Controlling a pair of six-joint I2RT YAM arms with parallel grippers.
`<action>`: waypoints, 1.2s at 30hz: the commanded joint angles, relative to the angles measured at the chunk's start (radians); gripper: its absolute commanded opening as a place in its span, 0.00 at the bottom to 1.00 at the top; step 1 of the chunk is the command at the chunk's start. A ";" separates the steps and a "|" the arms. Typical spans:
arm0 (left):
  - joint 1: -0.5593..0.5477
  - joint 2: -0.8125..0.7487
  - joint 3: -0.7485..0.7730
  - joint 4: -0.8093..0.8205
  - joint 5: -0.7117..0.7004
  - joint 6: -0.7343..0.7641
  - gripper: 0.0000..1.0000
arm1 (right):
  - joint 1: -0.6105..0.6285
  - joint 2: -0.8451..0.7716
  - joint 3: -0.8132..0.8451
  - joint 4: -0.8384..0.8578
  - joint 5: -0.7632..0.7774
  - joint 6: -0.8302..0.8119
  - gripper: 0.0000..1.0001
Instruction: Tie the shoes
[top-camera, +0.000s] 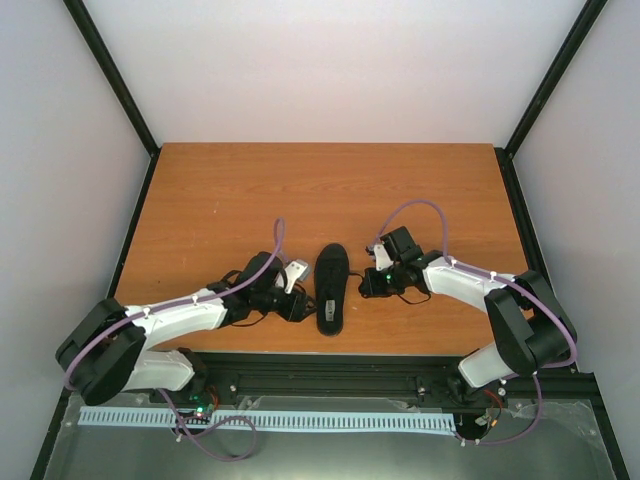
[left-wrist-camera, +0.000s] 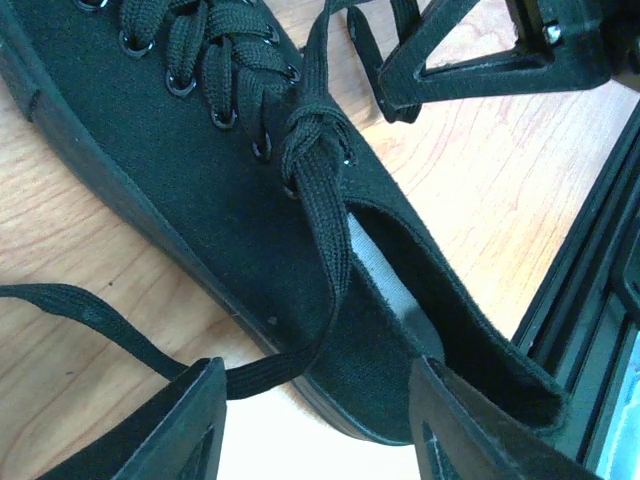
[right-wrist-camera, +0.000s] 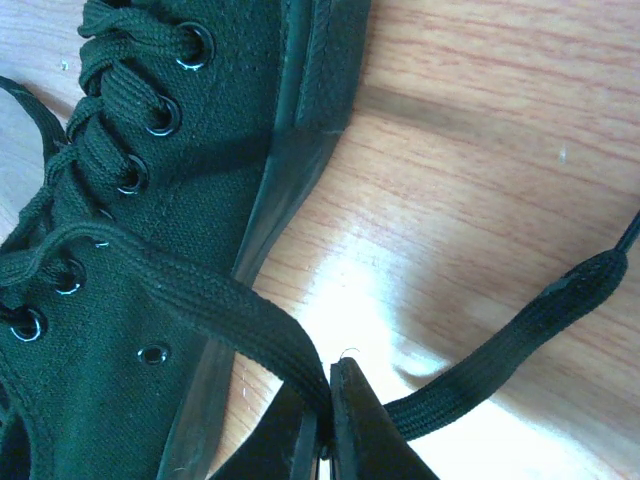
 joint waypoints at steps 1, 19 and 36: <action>-0.005 0.026 0.039 0.040 0.032 0.021 0.49 | -0.010 -0.001 -0.009 0.025 -0.017 0.003 0.05; -0.008 0.113 0.076 0.068 0.023 -0.013 0.09 | -0.018 -0.005 -0.012 0.021 -0.019 0.000 0.05; -0.008 -0.080 0.029 0.116 -0.096 -0.113 0.01 | -0.051 -0.119 0.016 -0.109 0.348 0.076 0.77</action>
